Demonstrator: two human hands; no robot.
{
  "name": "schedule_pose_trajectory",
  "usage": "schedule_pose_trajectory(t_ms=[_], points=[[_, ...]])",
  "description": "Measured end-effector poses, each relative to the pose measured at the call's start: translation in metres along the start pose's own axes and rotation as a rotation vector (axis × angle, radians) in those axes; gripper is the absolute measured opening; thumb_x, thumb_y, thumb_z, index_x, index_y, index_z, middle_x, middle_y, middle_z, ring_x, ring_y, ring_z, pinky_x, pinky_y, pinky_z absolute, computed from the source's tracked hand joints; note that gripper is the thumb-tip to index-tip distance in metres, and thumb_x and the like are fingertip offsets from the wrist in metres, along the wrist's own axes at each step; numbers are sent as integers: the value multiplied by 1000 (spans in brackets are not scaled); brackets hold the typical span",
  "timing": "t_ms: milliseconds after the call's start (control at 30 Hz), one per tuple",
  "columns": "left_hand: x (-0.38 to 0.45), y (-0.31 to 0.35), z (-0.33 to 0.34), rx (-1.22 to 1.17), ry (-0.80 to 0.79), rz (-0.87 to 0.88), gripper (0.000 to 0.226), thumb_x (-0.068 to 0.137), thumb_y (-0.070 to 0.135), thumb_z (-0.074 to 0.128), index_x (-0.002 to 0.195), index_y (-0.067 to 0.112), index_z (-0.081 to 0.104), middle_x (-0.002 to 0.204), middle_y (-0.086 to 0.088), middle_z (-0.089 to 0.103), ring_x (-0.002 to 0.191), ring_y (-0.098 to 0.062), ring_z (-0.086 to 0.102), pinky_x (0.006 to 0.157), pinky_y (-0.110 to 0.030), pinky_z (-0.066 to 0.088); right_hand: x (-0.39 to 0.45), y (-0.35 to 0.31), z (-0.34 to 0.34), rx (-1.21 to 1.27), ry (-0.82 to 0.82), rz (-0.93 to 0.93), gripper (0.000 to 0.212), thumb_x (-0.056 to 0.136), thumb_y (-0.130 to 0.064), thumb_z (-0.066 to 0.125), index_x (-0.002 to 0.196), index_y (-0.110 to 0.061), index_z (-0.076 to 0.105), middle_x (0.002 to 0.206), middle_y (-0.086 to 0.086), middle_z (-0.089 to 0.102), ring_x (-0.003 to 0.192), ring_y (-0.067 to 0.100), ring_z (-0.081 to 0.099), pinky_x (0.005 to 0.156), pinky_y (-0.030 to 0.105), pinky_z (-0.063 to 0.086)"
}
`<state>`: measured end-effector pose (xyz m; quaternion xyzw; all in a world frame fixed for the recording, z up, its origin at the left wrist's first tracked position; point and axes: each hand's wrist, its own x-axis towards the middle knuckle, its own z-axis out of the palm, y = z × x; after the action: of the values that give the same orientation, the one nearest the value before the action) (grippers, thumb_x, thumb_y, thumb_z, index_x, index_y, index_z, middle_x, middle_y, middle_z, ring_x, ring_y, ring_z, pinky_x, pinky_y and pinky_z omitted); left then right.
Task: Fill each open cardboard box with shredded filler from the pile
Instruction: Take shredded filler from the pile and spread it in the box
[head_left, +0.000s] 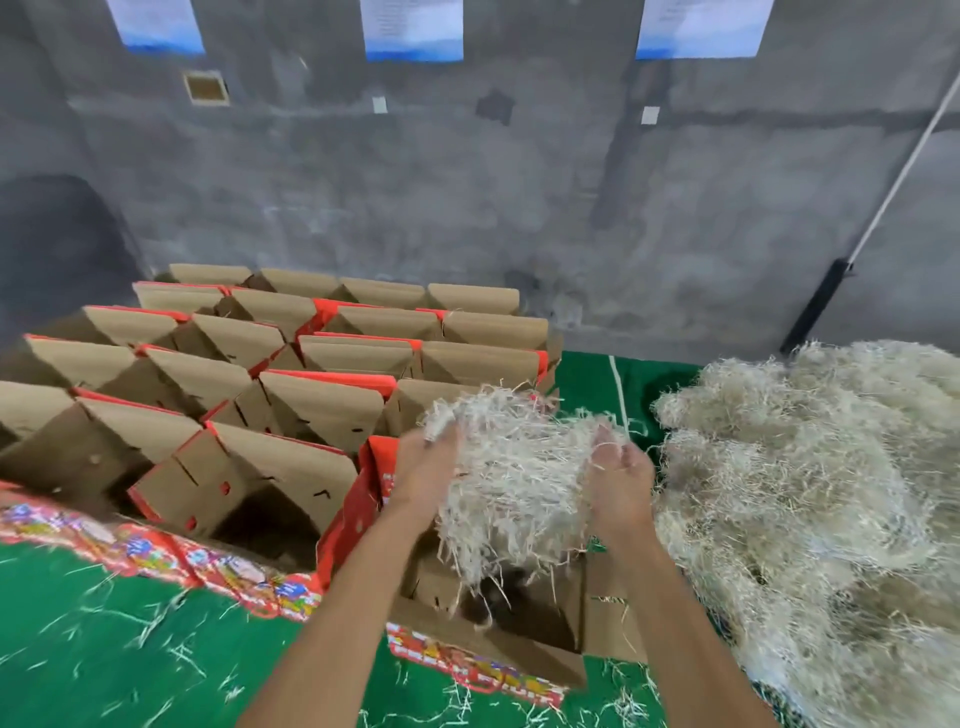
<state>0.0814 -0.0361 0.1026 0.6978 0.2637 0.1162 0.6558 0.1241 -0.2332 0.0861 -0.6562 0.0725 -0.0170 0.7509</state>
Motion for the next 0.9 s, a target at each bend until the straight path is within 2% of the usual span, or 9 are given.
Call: schedule_pose_trajectory(t_ms=[167,267,433,500,567,633,700,800,900], points=[[-16,4,40,28,-178,-80,20,100,51,46,94,35,57,92,7,61,73,-6,56,64,-23,51,-24,11,34,-23,-231,8,20,102,-19,52,121,-20,61,90,11,68,67,14,60,63,35,53],[-14,-6,38,206,-147,-94,50,97,53,50,133,19,50,135,-12,55,122,-27,57,92,-34,53,-26,5,27,-50,-187,-12,6,97,-16,64,96,-11,68,71,17,64,50,15,51,48,32,48],[7,11,-23,24,27,-11,70,61,93,48,82,28,57,62,9,50,55,-10,43,63,-26,41,4,-11,-25,-204,94,-27,40,90,-49,63,92,-9,58,56,-7,50,41,1,38,37,16,33],[-9,6,7,56,-188,-13,73,67,96,35,113,43,58,92,18,59,80,-2,54,81,-31,44,-7,-7,8,-300,-140,0,49,103,-50,43,137,-17,53,87,4,68,67,10,65,61,28,55],[-27,-10,46,213,-241,54,71,80,85,39,131,36,47,125,19,48,114,-8,50,102,-40,44,-29,3,36,-348,-327,-3,75,97,-73,26,135,-15,57,116,13,70,102,27,70,96,54,52],[-30,-8,46,207,-113,7,73,81,78,50,127,22,45,119,5,57,105,-16,56,93,-40,47,-31,1,33,-294,-240,-57,64,102,-60,34,89,-7,67,72,10,68,60,23,65,69,62,55],[-17,9,13,72,-36,-109,76,75,82,55,120,20,47,99,2,57,88,-18,56,83,-39,47,-15,-8,4,-224,-70,-143,62,103,-53,38,62,-8,51,46,-2,46,36,17,41,41,39,44],[10,21,-29,-124,-55,-207,54,90,70,46,108,21,58,106,-5,62,96,-24,62,98,-53,47,1,-15,-28,-142,39,-156,57,100,-58,41,67,-11,47,48,-2,48,36,15,43,34,21,35],[-7,19,3,-135,-290,-236,82,84,80,39,139,19,50,132,-15,55,124,-34,52,111,-58,33,-5,3,9,-237,-123,-23,24,105,-36,46,82,-30,46,63,-3,56,39,3,45,35,15,35]])
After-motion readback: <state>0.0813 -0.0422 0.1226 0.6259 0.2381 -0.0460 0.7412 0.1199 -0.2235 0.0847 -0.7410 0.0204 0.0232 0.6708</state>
